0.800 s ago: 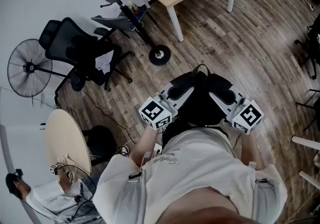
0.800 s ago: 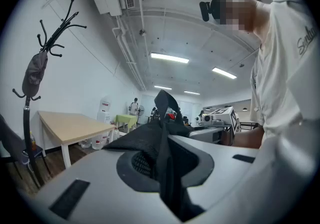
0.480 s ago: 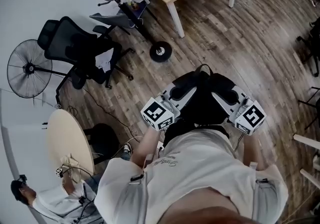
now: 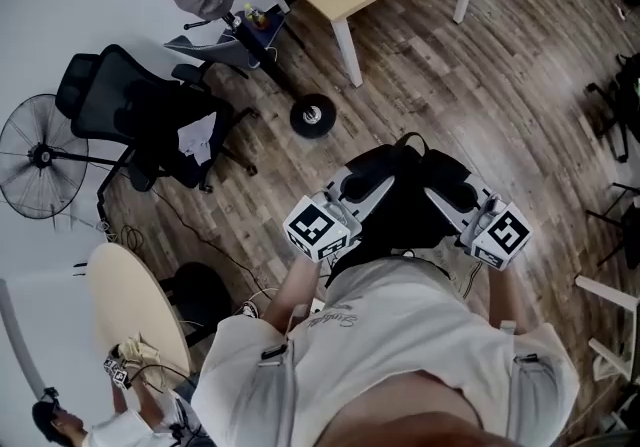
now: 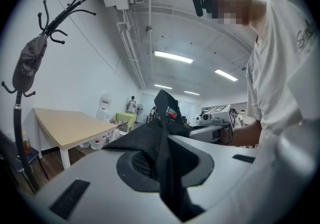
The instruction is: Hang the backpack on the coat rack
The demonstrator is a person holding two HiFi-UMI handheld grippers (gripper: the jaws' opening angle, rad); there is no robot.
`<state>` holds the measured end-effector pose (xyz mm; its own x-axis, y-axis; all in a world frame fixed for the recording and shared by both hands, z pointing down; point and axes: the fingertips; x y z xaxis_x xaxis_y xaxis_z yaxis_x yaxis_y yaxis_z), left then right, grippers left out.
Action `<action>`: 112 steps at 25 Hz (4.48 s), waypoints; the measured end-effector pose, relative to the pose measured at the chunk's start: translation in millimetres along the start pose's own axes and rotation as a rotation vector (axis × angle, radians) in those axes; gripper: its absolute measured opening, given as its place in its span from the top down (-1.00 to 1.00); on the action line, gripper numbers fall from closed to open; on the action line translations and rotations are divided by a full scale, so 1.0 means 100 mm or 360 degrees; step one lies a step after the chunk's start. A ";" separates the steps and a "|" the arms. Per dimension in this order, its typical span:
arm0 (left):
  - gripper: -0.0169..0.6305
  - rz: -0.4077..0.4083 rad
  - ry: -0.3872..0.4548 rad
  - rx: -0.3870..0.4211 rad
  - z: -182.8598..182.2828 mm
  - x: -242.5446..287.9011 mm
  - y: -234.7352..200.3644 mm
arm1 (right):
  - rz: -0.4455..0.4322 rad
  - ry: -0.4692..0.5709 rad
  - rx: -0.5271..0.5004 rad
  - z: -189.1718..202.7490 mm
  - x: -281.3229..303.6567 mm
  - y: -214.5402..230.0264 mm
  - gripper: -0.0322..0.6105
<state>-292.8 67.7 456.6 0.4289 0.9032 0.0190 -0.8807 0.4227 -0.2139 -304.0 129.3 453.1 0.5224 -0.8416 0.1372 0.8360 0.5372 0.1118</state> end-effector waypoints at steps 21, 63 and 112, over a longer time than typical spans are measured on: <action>0.79 0.0195 -0.0020 -0.0028 -0.42 0.56 -2.11 | 0.0111 0.0010 -0.0042 -0.33 1.47 1.57 0.77; 0.77 -0.0902 0.0342 -0.0107 -1.58 -0.06 -5.29 | -0.1044 -0.0080 -0.0317 -1.42 4.82 3.08 0.76; 0.79 -0.2120 0.0388 0.0129 -3.10 -1.44 -4.94 | -0.2239 0.0138 -0.0282 -3.05 5.90 1.86 0.76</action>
<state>142.4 -294.7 256.8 0.9745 -0.2243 -0.0092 0.2219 0.9687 -0.1109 210.9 -284.2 254.3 -0.7463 -0.6641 -0.0437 0.6653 -0.7463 -0.0212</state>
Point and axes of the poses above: the fingertips, and each gripper's own axes: x forward along the fingers, y to its right, z out of its underside, and after that the axes turned 13 degrees about z, right-handed
